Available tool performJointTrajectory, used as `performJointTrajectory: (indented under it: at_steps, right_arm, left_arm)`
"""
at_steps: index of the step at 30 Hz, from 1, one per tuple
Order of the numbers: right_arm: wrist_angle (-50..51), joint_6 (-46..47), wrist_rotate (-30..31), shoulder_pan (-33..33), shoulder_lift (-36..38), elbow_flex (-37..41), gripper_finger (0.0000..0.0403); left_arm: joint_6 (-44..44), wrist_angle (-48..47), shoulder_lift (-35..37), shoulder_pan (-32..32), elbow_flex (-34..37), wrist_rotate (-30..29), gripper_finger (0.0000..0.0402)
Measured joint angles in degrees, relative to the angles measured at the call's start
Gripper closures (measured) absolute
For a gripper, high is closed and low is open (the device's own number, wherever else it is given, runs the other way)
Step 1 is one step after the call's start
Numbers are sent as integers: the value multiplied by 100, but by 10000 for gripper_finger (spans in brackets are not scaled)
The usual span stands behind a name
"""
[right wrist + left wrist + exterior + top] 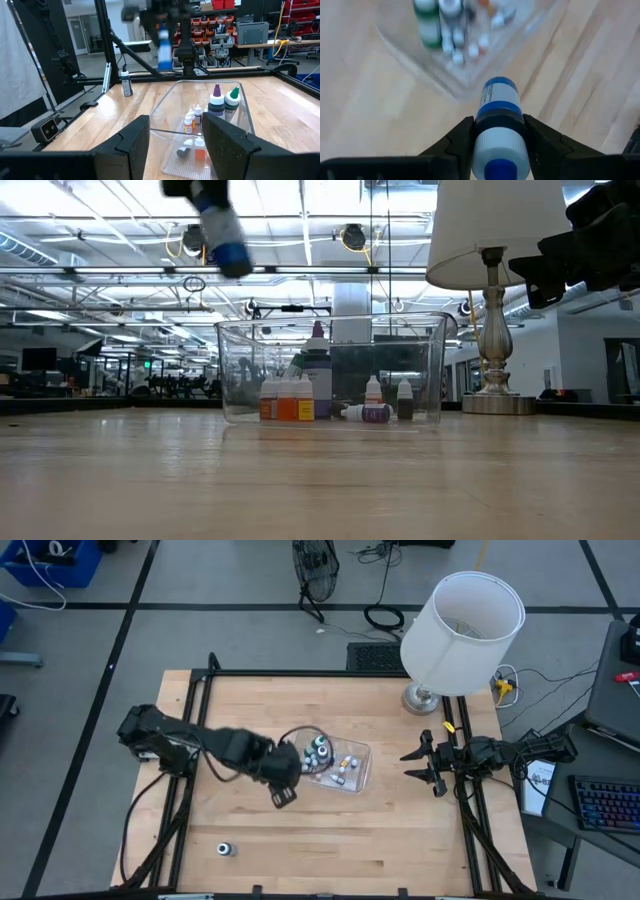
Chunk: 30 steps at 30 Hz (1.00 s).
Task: Pick & Place food coloring
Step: Put the large blue food coloring bottle into the transparent bin
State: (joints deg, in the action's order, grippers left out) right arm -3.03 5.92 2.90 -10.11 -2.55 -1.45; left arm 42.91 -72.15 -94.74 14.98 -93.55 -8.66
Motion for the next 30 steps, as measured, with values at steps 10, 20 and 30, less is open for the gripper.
performJointTrajectory:
  at_steps: [10,20,30]
  right_arm:
    - [0,-1,0,0,0,0,234]
    - [-14,0,0,0,-1,0,234]
    - [-15,-1,0,0,-2,0,234]
  left_arm:
    - [-1152,-168,-162,-942,-396,52,256]
    - [-2024,-135,-1113,-1347,-361,719,257]
    - [-2245,-173,-1654,-1572,-361,1092,257]
